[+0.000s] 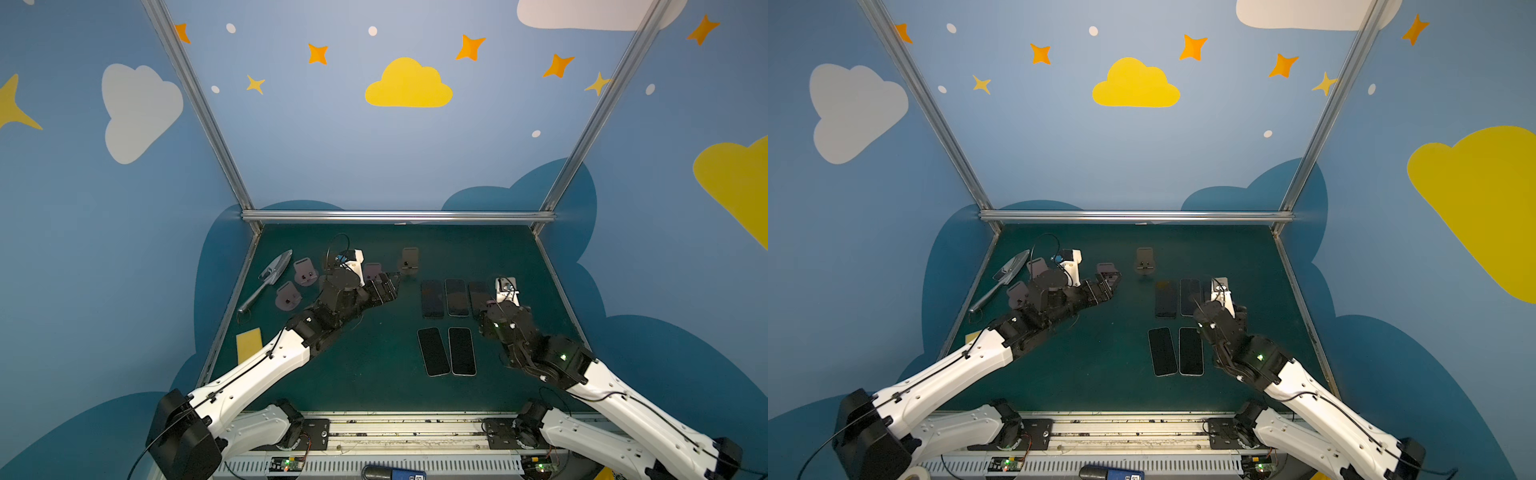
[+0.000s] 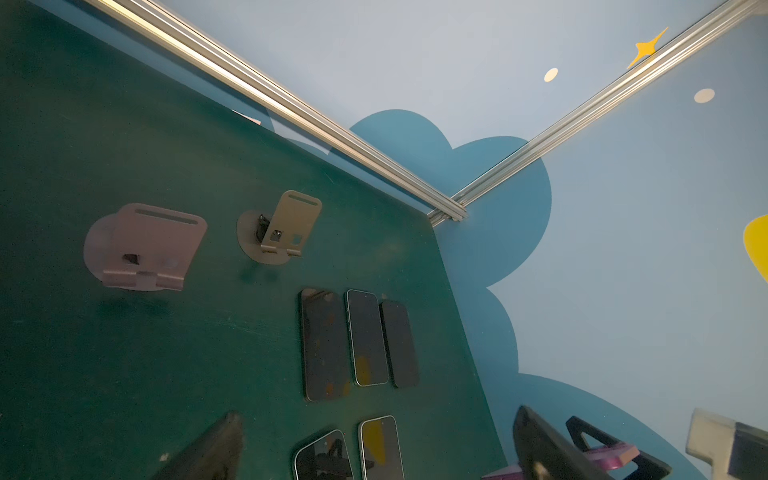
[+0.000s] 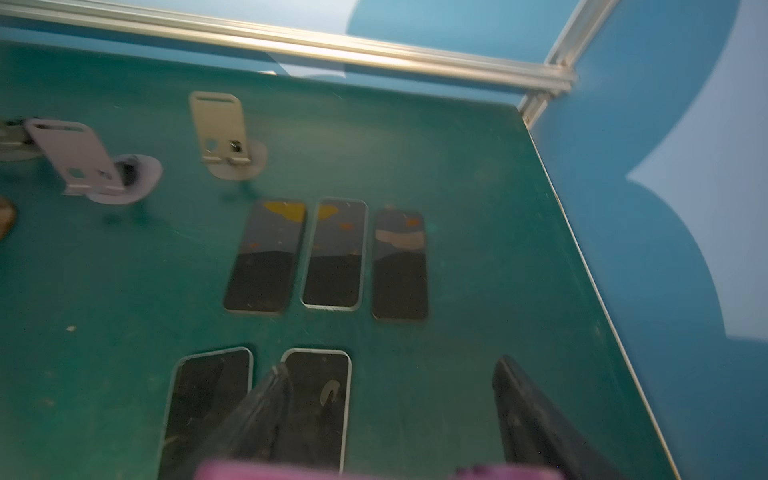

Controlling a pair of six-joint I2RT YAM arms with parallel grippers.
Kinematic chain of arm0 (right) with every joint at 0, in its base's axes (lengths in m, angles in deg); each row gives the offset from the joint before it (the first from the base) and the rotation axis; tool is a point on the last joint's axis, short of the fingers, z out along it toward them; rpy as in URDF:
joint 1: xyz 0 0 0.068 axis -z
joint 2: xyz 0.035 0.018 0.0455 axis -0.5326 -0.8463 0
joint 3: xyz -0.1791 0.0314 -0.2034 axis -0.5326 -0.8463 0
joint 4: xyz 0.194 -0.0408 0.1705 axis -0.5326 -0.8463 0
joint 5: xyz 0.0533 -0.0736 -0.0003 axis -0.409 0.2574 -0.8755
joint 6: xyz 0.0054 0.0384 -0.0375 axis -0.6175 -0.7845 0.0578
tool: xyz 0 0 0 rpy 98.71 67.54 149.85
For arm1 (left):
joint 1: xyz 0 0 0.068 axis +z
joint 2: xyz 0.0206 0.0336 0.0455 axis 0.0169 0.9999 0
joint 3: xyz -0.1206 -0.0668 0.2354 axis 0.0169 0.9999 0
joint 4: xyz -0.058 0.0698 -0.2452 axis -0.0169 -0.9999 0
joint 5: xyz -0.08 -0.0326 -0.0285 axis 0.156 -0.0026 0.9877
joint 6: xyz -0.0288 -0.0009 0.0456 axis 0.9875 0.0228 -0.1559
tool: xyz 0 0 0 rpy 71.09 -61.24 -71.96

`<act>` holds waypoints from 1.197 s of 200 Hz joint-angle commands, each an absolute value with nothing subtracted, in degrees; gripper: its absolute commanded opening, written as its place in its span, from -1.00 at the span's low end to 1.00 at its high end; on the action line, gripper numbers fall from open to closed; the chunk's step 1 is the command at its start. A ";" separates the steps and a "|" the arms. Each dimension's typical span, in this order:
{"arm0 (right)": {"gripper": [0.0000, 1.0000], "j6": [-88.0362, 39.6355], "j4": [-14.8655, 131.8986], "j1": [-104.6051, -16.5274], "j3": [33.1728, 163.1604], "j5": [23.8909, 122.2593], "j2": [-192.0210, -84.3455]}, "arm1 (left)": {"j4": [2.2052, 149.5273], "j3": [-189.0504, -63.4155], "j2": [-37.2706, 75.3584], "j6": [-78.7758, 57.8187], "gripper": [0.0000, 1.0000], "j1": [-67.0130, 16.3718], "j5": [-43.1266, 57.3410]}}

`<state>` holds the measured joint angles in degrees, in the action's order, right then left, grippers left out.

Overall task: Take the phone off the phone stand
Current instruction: 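Carry the pink-edged phone with the right gripper toward the flat phones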

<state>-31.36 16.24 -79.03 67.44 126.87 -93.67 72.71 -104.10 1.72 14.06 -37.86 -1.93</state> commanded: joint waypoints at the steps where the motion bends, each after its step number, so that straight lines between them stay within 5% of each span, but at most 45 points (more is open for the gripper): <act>1: 0.20 -36.42 11.16 -77.24 64.65 125.87 -88.97 | 73.23 -104.24 1.04 12.30 0.99 -38.64 -3.98; 239: 0.18 -42.03 19.10 -57.87 53.82 108.08 -98.92 | 73.31 -104.34 -0.18 12.56 0.99 -39.35 -3.85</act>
